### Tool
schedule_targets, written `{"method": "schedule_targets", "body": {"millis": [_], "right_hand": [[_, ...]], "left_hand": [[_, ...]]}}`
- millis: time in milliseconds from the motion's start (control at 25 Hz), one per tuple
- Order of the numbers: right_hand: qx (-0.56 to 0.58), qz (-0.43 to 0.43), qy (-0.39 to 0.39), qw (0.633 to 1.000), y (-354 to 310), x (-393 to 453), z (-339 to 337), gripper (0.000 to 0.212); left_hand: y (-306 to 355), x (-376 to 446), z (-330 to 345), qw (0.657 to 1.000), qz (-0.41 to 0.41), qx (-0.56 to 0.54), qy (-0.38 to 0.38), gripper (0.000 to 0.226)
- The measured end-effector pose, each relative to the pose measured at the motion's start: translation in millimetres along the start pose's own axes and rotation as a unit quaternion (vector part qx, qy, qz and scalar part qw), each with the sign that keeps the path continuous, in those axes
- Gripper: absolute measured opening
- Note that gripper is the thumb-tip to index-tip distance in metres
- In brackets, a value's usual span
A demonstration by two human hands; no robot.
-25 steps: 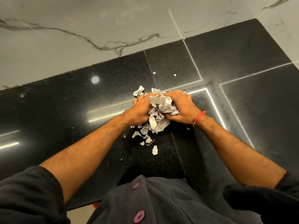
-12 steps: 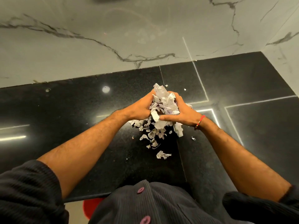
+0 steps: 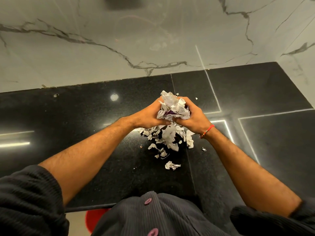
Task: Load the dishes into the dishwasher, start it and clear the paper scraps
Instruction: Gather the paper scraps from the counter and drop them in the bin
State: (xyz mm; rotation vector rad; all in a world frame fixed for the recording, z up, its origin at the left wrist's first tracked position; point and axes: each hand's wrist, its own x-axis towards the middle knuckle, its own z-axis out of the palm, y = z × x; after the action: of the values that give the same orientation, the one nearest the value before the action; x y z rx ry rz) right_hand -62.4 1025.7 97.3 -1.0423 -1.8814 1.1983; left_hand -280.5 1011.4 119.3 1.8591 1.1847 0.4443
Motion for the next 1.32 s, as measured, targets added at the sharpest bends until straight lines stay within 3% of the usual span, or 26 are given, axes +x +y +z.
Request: {"method": "schedule_targets", "body": {"millis": [240, 680, 840, 1320], "right_hand": [[-0.048, -0.005, -0.023, 0.999, 1.9, 5.4, -0.2, 0.070], [-0.048, -0.109, -0.112, 0.987, -31.2, 31.4, 70.9, 0.074], [-0.037, -0.103, -0.119, 0.987, -28.3, 37.7, 90.8, 0.072], [-0.018, -0.123, -0.161, 0.979, -38.0, 24.2, 124.3, 0.073]], "left_hand": [[6.3, -2.6, -4.3, 0.999, -0.002, 0.038, 0.012, 0.085], [-22.4, -84.8, -17.0, 0.984, -0.075, 0.035, 0.158, 0.082], [-29.4, -100.4, -10.1, 0.971, -0.096, -0.008, 0.220, 0.084], [-36.2, -146.6, 7.2, 0.952, -0.133, -0.049, 0.271, 0.086]]}}
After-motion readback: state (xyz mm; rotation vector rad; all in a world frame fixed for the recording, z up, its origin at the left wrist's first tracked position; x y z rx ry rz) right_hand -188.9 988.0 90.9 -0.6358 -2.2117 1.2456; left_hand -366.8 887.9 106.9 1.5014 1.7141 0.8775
